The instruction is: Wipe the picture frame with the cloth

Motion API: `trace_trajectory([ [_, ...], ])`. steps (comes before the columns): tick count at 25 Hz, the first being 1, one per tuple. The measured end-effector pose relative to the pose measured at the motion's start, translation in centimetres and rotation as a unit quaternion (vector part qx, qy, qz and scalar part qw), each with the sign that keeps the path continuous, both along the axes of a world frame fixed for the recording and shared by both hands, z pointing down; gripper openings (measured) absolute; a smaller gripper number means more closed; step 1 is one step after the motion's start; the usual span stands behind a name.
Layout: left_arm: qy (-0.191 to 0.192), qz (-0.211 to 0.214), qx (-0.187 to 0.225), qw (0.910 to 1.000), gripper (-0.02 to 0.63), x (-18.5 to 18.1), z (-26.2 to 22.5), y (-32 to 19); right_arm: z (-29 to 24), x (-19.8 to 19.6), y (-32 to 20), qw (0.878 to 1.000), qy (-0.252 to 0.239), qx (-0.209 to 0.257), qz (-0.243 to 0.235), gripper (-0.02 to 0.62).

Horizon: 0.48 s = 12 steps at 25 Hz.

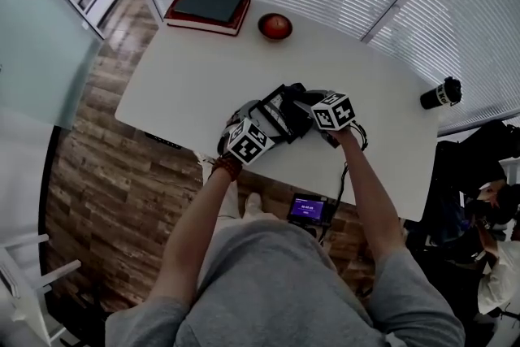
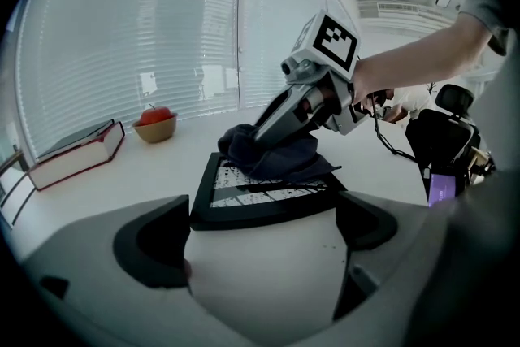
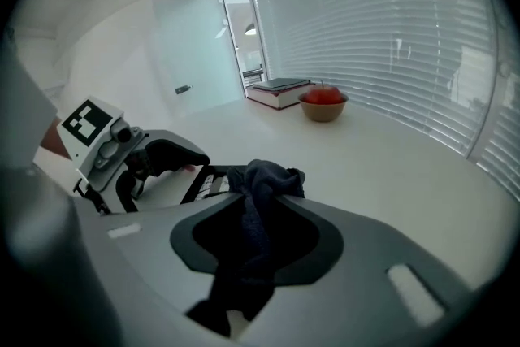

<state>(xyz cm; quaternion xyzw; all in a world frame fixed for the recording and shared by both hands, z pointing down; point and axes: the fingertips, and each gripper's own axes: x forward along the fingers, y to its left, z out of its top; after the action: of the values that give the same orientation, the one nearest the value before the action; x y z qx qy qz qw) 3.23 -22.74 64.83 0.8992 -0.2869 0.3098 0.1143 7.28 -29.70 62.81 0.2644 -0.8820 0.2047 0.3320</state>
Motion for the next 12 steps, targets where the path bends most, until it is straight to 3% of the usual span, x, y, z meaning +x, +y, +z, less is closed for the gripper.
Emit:
trace_trajectory([
  [5, 0.0, 0.001, 0.001, 1.0, 0.551, 0.1, 0.1, -0.1, 0.4, -0.2, 0.9, 0.999, 0.039, 0.016, 0.003, 0.114],
  [12, 0.0, 0.002, 0.001, 1.0, 0.549, 0.3, 0.1, -0.1, 0.9, -1.6, 2.8, 0.999, 0.025, -0.028, -0.001, 0.112],
])
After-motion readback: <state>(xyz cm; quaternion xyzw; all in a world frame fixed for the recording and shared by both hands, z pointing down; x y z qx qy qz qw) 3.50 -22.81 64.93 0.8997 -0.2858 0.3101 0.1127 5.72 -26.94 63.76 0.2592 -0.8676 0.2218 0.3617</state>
